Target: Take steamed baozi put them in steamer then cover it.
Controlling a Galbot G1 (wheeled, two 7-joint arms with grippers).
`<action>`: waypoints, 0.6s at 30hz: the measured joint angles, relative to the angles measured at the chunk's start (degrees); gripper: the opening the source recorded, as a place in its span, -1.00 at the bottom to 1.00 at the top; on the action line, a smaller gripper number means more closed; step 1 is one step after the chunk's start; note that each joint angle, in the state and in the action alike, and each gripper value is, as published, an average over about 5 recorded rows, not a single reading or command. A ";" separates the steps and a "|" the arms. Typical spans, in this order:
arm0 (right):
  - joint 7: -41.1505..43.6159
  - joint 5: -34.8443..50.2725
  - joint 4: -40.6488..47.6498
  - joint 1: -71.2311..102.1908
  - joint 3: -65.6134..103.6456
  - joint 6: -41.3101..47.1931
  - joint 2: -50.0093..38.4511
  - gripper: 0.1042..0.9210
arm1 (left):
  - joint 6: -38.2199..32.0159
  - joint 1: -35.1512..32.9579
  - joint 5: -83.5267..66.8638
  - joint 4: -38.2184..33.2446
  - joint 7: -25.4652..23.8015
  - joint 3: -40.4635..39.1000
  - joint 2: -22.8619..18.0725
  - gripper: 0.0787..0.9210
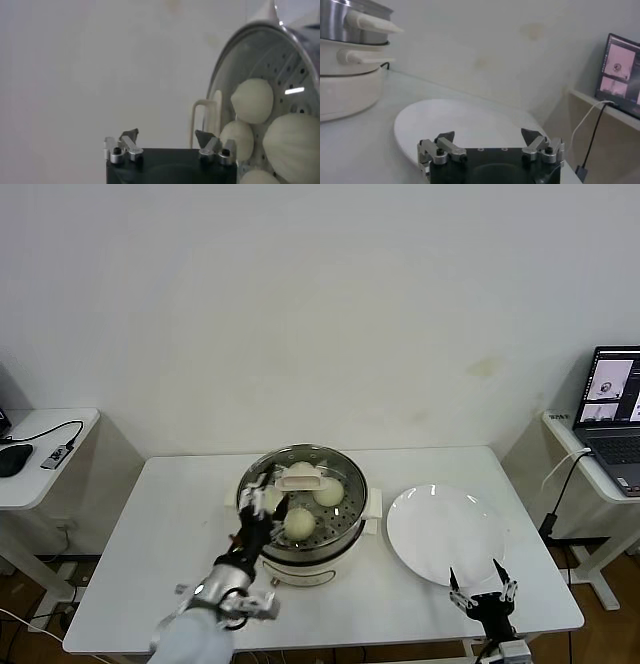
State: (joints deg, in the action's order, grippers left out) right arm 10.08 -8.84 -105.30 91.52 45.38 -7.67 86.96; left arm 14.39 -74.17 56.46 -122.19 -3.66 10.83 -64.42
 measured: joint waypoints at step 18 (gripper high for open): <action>0.71 4.75 -1.89 4.07 -5.22 -1.92 -3.69 0.76 | -20.99 -26.38 -55.94 4.78 10.17 22.07 -6.24 0.77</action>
State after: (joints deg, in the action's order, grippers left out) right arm 10.80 -4.09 -107.19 95.59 40.15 -9.59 83.28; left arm -6.60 -100.55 0.52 -117.40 6.50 32.89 -70.65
